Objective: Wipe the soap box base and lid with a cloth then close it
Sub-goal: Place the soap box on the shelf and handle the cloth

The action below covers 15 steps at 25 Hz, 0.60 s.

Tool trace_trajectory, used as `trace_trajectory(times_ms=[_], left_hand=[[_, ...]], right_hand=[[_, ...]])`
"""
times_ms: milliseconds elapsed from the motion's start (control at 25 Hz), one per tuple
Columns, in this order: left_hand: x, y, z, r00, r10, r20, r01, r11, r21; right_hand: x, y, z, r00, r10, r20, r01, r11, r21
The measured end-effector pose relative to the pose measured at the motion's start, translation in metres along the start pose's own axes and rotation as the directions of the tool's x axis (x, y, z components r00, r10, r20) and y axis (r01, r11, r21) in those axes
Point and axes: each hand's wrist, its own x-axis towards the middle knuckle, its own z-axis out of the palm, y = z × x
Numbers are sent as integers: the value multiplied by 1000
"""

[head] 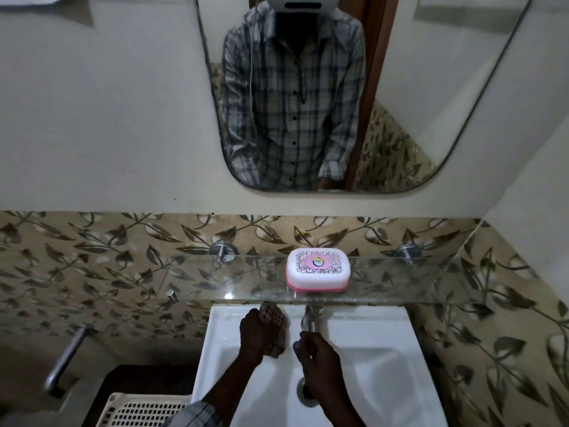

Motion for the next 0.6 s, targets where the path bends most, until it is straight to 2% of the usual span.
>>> trace_trajectory(times_ms=[80, 200, 280, 360, 400, 480, 520, 600], left_hand=[[-30, 4, 3, 993, 115, 3, -115, 993, 39], [-75, 7, 14, 962, 271, 20, -271, 955, 118], [-94, 8, 17, 957, 290, 25, -291, 952, 100], [-101, 9, 8, 941, 316, 122, -327, 942, 76], [-100, 6, 1, 936, 302, 181, -307, 952, 0], [-97, 2, -16, 925, 254, 284, -181, 949, -257], [-97, 0, -24, 906, 264, 330, -128, 916, -381], [-99, -3, -33, 880, 307, 362, -88, 855, -512]], right_hand=[[4, -16, 4, 995, 94, 41, -97, 992, 84], [6, -32, 10, 995, 69, 71, -72, 996, 49], [4, -40, 14, 994, 77, 80, -83, 993, 78], [3, -44, 16, 993, 96, 70, -105, 984, 145], [2, -45, 15, 993, 106, 60, -115, 975, 192], [-3, -49, 9, 991, 110, 80, -130, 944, 303], [-6, -53, 7, 988, 104, 112, -138, 921, 364], [-11, -60, 5, 983, 99, 154, -156, 896, 415]])
